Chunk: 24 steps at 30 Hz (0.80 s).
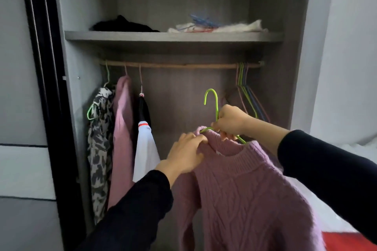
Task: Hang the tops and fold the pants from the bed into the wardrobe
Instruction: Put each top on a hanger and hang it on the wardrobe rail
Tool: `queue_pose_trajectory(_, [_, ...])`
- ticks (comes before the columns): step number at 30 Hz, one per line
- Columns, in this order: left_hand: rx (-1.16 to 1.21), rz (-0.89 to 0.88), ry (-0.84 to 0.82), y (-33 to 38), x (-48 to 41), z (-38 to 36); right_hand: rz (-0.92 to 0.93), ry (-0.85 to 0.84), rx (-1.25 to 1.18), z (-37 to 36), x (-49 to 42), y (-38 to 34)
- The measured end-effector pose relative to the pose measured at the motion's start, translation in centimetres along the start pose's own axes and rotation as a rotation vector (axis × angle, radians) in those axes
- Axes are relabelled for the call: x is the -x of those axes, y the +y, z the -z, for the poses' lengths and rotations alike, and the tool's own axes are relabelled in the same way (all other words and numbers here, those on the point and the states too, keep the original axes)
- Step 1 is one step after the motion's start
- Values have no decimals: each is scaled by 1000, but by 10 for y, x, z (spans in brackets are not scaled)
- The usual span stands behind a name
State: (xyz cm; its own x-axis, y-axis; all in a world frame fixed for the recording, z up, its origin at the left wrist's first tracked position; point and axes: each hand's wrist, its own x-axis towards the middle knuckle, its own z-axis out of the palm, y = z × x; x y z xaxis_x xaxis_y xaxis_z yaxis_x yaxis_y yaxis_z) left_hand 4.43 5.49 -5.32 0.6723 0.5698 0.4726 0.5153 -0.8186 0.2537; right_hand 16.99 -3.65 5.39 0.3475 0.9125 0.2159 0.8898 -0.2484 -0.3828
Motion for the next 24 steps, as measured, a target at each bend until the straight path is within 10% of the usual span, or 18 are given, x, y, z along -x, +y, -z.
queue_pose_trajectory(24, [-272, 184, 361, -250, -240, 151, 106, 349, 24, -28, -325, -122])
